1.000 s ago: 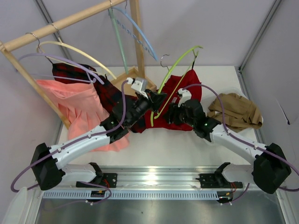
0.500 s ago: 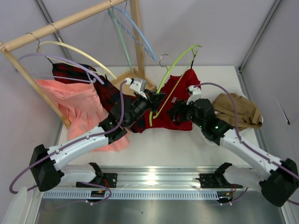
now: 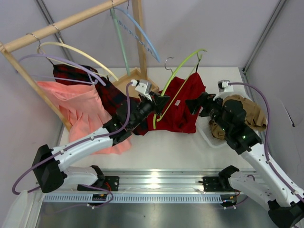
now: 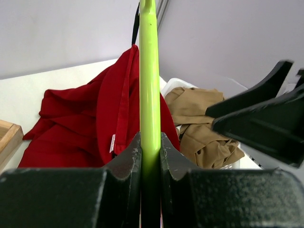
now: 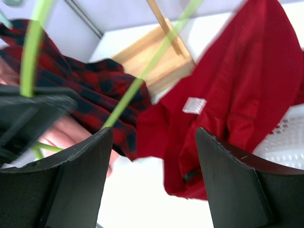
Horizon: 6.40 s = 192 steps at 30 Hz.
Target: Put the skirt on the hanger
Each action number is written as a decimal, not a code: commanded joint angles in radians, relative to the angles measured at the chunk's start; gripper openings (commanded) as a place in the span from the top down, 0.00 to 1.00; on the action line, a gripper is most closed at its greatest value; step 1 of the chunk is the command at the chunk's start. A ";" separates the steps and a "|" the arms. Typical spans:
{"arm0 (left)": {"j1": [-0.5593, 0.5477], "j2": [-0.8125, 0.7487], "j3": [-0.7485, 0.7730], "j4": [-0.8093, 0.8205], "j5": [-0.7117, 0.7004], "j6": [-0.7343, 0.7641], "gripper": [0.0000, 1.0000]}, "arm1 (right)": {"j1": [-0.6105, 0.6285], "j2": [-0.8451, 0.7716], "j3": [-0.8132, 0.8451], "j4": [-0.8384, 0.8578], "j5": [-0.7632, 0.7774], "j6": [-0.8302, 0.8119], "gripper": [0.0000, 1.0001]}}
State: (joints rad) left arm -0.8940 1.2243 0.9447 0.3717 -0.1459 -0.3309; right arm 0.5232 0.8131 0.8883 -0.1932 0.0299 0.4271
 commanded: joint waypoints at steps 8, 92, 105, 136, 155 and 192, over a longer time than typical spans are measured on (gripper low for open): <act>-0.051 0.023 0.100 0.070 -0.020 0.108 1.00 | -0.014 0.095 0.207 0.122 -0.044 0.064 0.23; -0.083 0.406 0.292 -0.438 -0.041 -0.240 0.32 | -0.043 0.018 0.089 0.141 0.013 0.093 1.00; -0.115 0.299 0.033 -0.243 -0.141 -0.211 1.00 | -0.048 0.008 0.083 0.156 0.030 0.095 1.00; -0.387 0.104 -0.280 0.193 -0.396 0.167 1.00 | -0.049 -0.112 0.011 0.148 0.076 0.187 1.00; -0.444 0.270 -0.307 0.317 -0.195 0.127 1.00 | -0.048 -0.333 -0.123 0.009 0.186 0.223 1.00; -0.514 0.325 -0.379 0.433 -0.425 0.178 1.00 | -0.048 -0.132 0.038 0.003 -0.016 0.135 1.00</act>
State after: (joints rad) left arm -1.3941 1.5288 0.5900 0.7742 -0.5339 -0.1738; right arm 0.4850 0.6716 0.8188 -0.2035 0.0536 0.6838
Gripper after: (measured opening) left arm 0.015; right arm 0.055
